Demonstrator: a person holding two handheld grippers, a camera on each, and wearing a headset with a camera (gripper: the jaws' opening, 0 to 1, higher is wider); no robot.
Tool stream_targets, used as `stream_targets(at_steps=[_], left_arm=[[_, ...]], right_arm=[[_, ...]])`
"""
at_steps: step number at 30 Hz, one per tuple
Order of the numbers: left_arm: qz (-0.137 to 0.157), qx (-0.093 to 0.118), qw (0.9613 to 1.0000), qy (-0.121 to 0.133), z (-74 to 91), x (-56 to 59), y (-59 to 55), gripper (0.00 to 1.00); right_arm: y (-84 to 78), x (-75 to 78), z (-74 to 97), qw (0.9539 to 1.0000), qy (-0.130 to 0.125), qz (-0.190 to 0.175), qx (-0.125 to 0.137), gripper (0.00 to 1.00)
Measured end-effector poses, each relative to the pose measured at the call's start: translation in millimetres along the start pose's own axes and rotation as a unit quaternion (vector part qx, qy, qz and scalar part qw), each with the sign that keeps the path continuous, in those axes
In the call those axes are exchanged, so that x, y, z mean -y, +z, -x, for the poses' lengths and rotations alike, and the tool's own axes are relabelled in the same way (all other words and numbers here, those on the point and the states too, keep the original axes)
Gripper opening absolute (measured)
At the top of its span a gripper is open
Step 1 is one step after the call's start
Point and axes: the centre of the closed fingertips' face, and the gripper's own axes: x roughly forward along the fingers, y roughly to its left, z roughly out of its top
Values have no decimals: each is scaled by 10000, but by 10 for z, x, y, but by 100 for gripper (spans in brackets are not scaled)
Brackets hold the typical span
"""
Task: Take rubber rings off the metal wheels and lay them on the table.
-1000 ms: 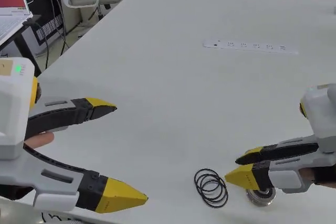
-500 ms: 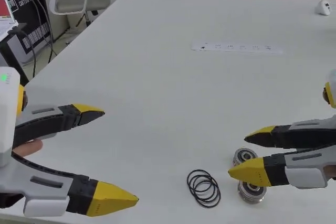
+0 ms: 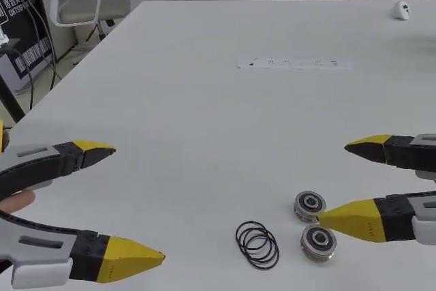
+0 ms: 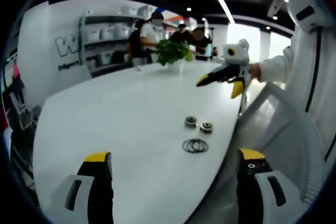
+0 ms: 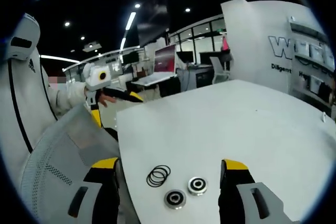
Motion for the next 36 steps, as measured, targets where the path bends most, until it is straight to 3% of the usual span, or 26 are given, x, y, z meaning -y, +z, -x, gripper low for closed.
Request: stream_targets(at_steps=[4,8,15,24,30,36], left_arm=[[43,4,10000,48,21,-21,-25,100],[80,-17,9999,85,42,-31,-54,100],[172,42,9996,207,124,-69,-85,100],[379,55,9987,329,153,-44,-183,100],[552,113,9974,455,190,-46,-234,100],[583,73,9965,591,207,-94,-297,100]], right_arm=[[15,27,115,9999,-101,-12,93,78],[7,114,250,9988,-441,-35,207,85],[-175,218,444,9969,-777,-87,105,88],[-612,252,516,9930,-1044,9,-551,88],[-897,236,536,9889,-1106,-214,-965,87],[-1042,189,537,9883,-1038,-487,-1004,91]])
